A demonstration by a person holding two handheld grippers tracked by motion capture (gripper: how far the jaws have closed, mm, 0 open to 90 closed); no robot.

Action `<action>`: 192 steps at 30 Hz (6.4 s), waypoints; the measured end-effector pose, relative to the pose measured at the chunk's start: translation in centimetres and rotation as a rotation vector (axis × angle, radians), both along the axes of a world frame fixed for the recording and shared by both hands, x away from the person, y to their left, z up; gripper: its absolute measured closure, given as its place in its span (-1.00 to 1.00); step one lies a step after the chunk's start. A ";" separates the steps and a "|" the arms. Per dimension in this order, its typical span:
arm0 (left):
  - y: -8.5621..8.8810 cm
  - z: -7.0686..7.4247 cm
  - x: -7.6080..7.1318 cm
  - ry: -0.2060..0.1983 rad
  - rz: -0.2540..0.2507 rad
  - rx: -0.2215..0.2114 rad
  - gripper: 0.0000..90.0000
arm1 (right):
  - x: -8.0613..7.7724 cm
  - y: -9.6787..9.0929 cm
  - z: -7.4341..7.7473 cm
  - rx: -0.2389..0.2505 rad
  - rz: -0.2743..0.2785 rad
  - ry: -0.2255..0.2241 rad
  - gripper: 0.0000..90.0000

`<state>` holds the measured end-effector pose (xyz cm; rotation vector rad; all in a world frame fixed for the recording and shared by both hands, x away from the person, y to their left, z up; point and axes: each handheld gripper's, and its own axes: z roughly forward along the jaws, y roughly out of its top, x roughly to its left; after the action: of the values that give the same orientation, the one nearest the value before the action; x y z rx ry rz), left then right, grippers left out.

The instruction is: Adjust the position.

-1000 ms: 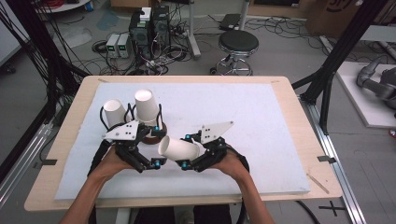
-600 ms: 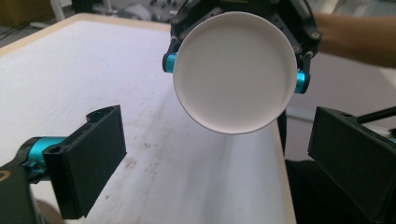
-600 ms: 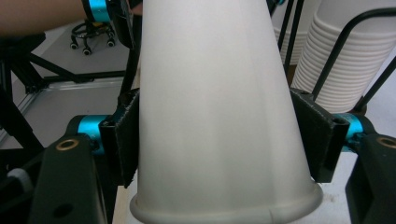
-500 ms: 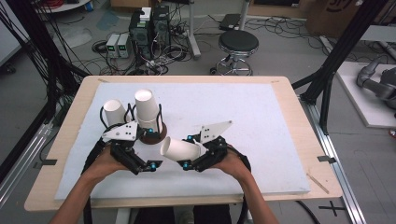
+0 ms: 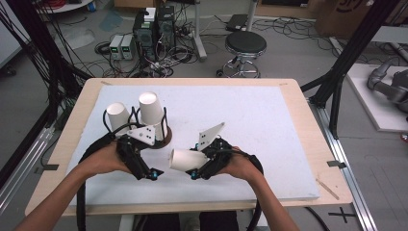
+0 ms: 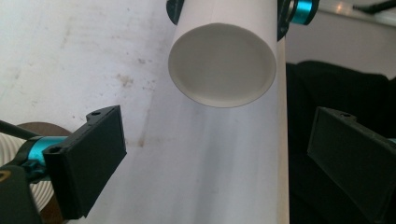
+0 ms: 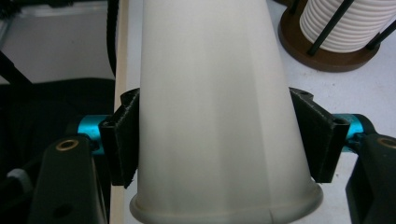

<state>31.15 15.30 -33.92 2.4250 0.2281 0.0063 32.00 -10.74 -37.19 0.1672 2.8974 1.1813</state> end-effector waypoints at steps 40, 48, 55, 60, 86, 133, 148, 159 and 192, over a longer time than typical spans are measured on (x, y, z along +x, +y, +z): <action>-4.3 -0.6 0.6 0.084 -0.090 0.284 -0.91 | -0.2 3.6 1.2 -0.288 0.109 -0.005 -0.39; -5.0 -1.0 0.4 0.089 -0.102 0.299 -0.91 | -0.3 3.6 1.3 -0.283 0.117 -0.006 -0.39; -5.3 -1.1 0.5 0.092 -0.122 0.297 -0.53 | -0.3 3.5 1.4 -0.278 0.120 -0.015 -0.39; -5.5 -1.1 0.6 0.084 -0.117 0.308 -0.44 | -0.3 3.7 1.2 -0.285 0.127 -0.011 -0.39; -5.8 -1.3 0.4 0.082 -0.125 0.338 -0.21 | 0.1 3.1 1.1 -0.181 0.115 0.006 -0.60; -1.1 -2.5 -0.6 0.018 0.040 -0.061 -0.22 | -0.3 -4.6 4.8 0.221 -0.043 -0.097 -0.60; 0.9 -3.2 -0.6 -0.018 0.079 -0.315 -0.22 | -0.3 -6.1 2.8 0.284 -0.099 -0.074 -0.60; 1.8 -4.6 -0.9 -0.058 0.065 -0.525 -0.22 | -0.3 -6.2 1.7 0.316 -0.112 -0.052 -0.60; 0.5 -6.6 -1.1 -0.019 0.016 -0.683 -0.22 | -0.1 -2.3 0.0 0.510 -0.002 0.038 -0.60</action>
<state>30.02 15.78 -40.53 1.7421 0.1998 -0.0366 31.89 -13.06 -37.19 0.1932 2.5550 1.9074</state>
